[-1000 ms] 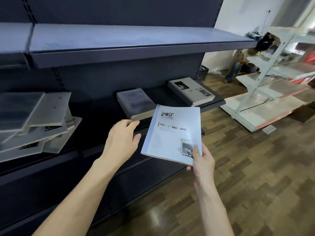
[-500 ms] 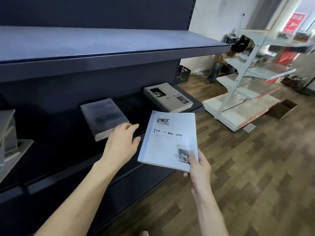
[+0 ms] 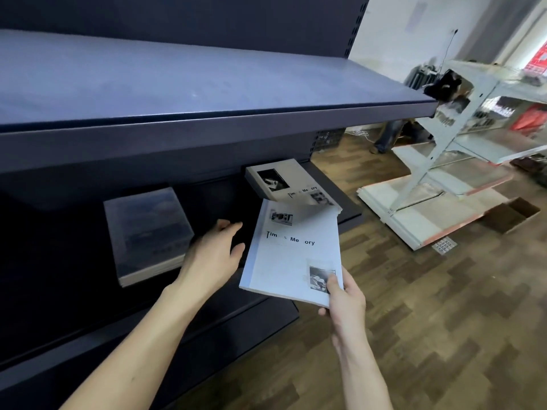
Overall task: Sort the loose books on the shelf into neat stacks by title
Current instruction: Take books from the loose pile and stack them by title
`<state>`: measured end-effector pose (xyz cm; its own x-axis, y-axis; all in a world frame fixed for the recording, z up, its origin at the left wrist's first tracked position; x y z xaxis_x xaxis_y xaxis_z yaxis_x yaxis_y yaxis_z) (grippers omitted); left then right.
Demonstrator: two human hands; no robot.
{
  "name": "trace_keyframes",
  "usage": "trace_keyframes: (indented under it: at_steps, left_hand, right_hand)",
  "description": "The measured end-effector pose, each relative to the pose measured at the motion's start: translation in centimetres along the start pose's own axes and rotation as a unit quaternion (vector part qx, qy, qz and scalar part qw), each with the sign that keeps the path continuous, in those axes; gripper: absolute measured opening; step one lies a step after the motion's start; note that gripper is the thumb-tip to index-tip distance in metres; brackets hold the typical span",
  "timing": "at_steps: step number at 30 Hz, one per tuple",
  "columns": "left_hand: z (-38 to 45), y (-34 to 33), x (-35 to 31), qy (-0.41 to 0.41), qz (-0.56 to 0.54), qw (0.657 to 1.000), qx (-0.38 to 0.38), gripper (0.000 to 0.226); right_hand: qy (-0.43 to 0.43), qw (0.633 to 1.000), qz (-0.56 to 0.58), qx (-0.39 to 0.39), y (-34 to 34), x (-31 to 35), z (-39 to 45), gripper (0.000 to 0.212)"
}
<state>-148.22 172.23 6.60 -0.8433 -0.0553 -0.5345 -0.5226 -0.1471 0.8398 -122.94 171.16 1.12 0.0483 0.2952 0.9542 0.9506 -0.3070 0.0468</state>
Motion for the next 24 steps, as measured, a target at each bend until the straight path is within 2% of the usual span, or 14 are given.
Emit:
trace_keyframes:
  at_steps: [7, 9, 14, 19, 24]
  left_hand:
    - [3.0, -1.8, -0.8, 0.042, 0.0, 0.999, 0.022, 0.05]
    - [5.3, -3.7, -2.7, 0.079, 0.006, 0.997, 0.001, 0.051]
    - [6.1, -4.4, -2.9, 0.099, 0.013, 0.995, -0.013, 0.05]
    - [7.2, -5.7, -5.2, 0.143, 0.03, 0.988, -0.047, 0.05]
    - [6.6, -7.0, -6.3, 0.175, 0.041, 0.981, -0.079, 0.049]
  right_hand:
    - [-0.009, 0.999, -0.01, 0.029, -1.1, 0.7, 5.9, 0.031]
    - [-0.023, 0.996, -0.027, 0.087, -0.5, 1.3, 11.0, 0.028]
    - [0.003, 0.991, -0.063, 0.122, -1.0, 2.9, 13.1, 0.024]
    - [0.035, 0.98, -0.11, 0.16, -0.6, 4.6, 17.9, 0.036]
    - [0.059, 0.976, -0.122, 0.169, -0.1, 5.1, 20.6, 0.033]
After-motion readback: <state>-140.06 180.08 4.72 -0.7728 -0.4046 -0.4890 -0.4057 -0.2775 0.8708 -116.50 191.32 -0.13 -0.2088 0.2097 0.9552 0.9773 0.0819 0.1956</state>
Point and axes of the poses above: each hand's wrist, its own z-axis towards the middle knuckle, its own y-axis out of the back of the hand, x = y × z, the point moved 4 cm from there along z, towards the middle knuckle, and after that the axes turned 1 degree about -y, right-handed, at the moved point
